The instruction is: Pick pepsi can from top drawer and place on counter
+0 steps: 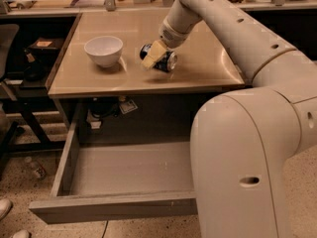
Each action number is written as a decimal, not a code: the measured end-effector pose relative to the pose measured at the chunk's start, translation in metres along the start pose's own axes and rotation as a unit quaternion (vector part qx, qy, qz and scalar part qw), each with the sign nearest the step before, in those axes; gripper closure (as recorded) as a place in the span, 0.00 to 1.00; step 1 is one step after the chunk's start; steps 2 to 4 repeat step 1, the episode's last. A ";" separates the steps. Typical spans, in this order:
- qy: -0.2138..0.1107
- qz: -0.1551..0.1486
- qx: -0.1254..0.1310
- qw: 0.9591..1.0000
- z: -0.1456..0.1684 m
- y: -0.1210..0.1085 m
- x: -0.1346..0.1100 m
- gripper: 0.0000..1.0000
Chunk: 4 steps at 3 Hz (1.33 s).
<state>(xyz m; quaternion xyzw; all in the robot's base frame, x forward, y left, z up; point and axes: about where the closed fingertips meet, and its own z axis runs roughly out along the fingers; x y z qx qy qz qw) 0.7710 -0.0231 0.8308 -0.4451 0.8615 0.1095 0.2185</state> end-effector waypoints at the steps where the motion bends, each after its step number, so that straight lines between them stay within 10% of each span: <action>1: 0.000 0.000 0.000 1.000 0.000 0.000 0.000 0.00; 4: 0.000 0.000 0.000 1.000 0.000 0.000 0.000 0.00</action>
Offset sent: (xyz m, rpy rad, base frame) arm 0.0000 0.0000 0.0000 0.0000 0.0000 0.0000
